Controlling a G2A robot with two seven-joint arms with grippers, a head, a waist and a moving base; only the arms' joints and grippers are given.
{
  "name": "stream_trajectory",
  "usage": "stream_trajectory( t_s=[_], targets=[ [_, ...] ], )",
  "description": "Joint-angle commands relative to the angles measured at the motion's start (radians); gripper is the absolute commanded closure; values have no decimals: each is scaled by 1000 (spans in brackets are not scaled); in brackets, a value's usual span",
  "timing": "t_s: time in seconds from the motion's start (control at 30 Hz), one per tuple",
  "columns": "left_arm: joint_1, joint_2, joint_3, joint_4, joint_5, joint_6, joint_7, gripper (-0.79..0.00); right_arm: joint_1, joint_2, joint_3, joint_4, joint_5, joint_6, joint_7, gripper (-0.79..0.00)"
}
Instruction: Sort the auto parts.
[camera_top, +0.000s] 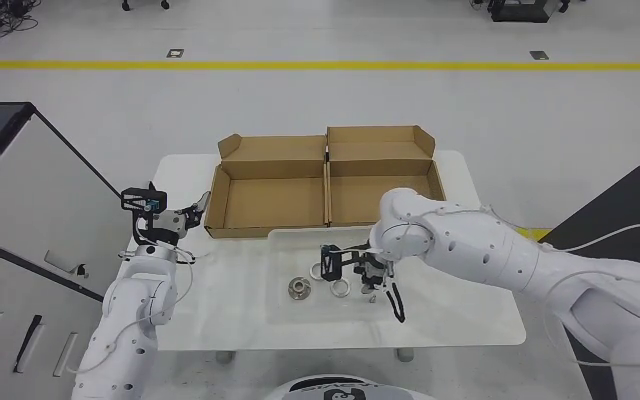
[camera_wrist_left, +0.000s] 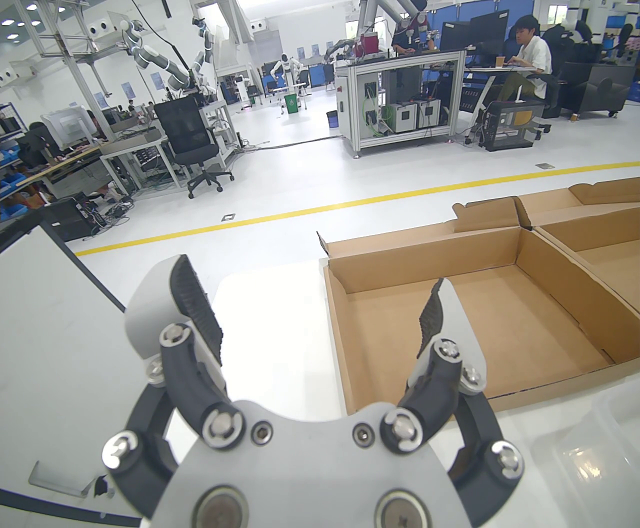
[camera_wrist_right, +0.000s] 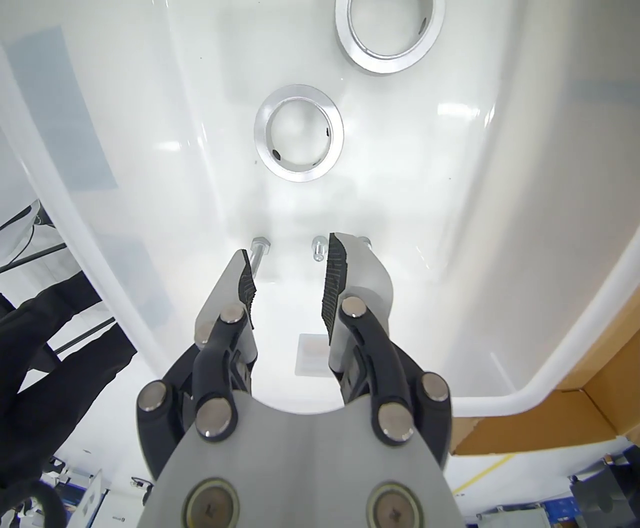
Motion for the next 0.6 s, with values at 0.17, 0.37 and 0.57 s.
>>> stream_trajectory(
  t_s=[0.17, 0.37, 0.57],
  targets=[
    [0, 0, 0, 0, 0, 0, 0, -785, -12, -6, 0, -6, 5, 20, 20, -357],
    [0, 0, 0, 0, 0, 0, 0, -785, -17, 2, 0, -18, 12, 31, 31, -345],
    [0, 0, 0, 0, 0, 0, 0, -785, -16, 14, 0, -30, 20, 38, 38, -320]
  ],
)
